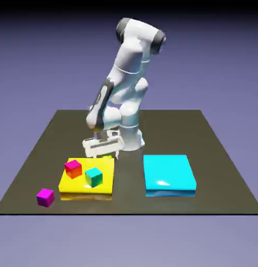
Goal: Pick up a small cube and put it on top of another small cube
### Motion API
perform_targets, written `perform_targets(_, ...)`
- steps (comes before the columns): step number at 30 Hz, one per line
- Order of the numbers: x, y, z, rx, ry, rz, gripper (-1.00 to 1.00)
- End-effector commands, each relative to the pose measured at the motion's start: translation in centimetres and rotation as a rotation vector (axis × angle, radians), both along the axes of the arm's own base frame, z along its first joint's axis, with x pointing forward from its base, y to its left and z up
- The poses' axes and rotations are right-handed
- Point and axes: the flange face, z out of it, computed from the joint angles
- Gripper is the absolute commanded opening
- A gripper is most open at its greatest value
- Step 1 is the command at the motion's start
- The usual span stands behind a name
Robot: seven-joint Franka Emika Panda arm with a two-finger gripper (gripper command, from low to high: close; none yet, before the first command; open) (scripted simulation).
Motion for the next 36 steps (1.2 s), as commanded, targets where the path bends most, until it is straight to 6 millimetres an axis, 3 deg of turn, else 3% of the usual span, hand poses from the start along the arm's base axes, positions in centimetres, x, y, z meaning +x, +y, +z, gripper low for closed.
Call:
perform_targets(1,0.1,-0.1,-0.1,-0.003,-0.004,0.001,0.00)
perform_targets(10,1.2,-1.1,-0.9,-0.041,-0.054,0.033,0.00)
perform_targets(11,1.2,-1.1,-0.9,-0.041,-0.054,0.033,-1.00)
perform_targets(23,-0.1,0.1,0.2,0.004,0.004,-0.001,-1.00)
perform_targets(36,-0.5,-0.3,3.1,0.007,-0.006,0.020,-1.00)
